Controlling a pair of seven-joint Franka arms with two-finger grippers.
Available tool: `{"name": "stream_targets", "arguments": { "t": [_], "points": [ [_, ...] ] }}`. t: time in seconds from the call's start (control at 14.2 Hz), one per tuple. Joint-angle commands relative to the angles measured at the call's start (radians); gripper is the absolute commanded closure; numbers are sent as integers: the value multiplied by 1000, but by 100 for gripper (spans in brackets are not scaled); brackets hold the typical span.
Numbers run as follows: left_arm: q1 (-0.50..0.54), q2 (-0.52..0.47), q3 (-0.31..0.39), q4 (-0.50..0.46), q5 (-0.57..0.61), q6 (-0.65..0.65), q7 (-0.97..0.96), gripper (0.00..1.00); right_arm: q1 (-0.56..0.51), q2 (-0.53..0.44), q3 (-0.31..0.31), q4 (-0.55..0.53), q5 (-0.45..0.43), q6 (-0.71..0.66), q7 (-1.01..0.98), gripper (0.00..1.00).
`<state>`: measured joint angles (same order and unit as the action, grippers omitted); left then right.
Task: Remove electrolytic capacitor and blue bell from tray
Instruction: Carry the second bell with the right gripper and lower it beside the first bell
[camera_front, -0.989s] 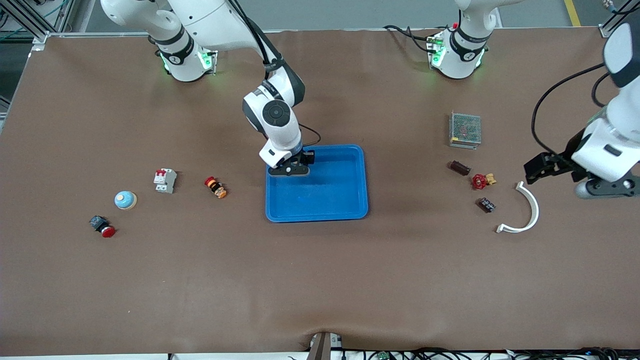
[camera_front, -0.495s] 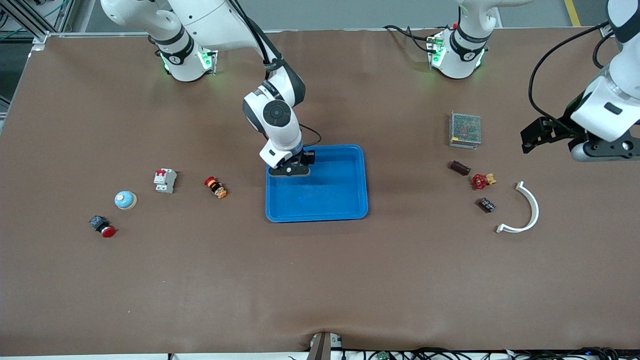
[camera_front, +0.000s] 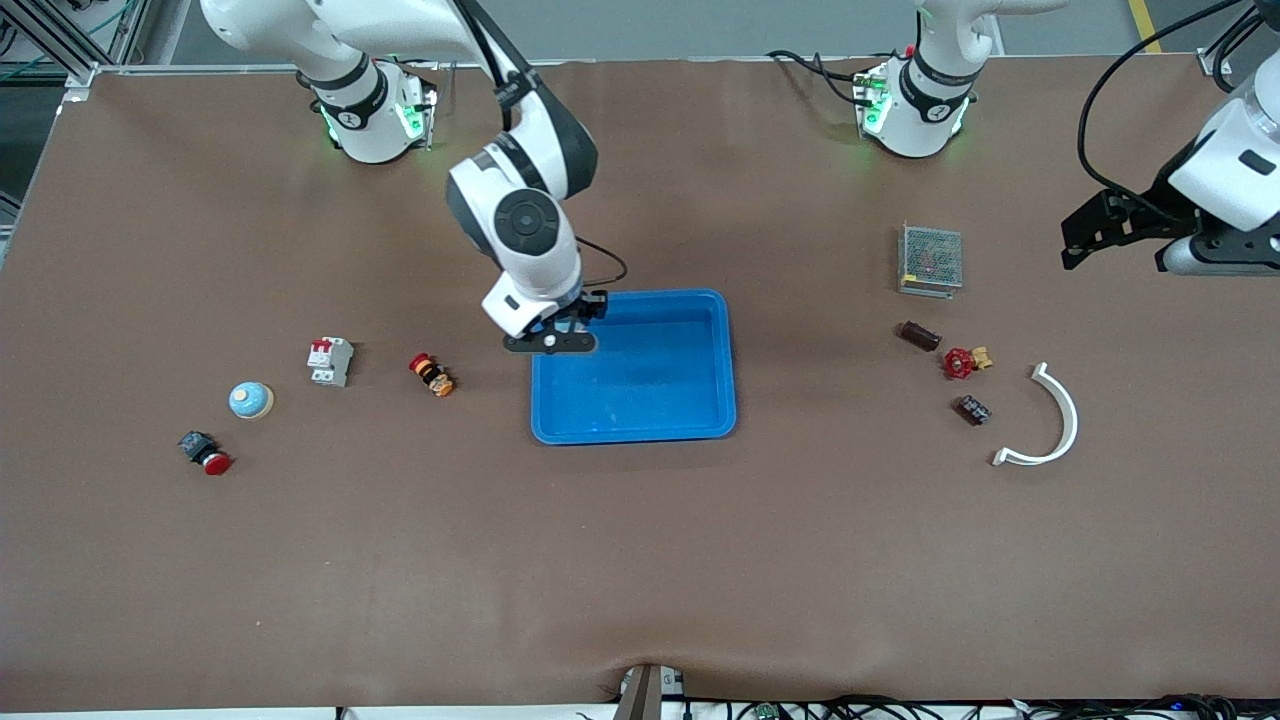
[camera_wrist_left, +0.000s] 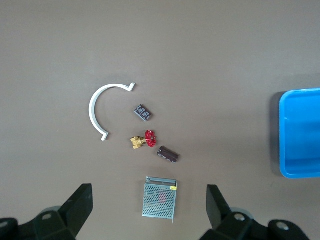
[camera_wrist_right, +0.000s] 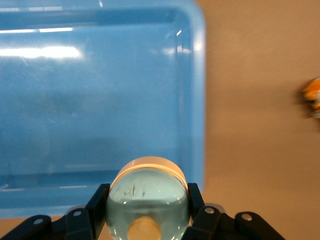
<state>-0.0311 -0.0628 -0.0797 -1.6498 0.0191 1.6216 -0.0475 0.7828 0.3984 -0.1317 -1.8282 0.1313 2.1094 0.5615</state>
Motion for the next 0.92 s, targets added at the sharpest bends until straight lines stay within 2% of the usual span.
{"name": "stream_targets", "arguments": {
  "t": [0.0, 0.35, 0.57, 0.85],
  "points": [
    [-24, -28, 17, -21, -15, -11, -3, 0, -97, -59, 7, -13, -16, -71, -154, 62],
    [-15, -23, 14, -18, -15, -14, -5, 0, -256, -122, 3, -29, -51, -123, -474, 62],
    [-15, -20, 14, -8, -11, -14, -5, 0, -313, -125, 1, -52, -62, -109, -584, 62],
    [-13, -18, 14, 2, -11, -14, -35, 0, -371, -134, 3, -92, -128, -53, -690, 61]
  ]
}}
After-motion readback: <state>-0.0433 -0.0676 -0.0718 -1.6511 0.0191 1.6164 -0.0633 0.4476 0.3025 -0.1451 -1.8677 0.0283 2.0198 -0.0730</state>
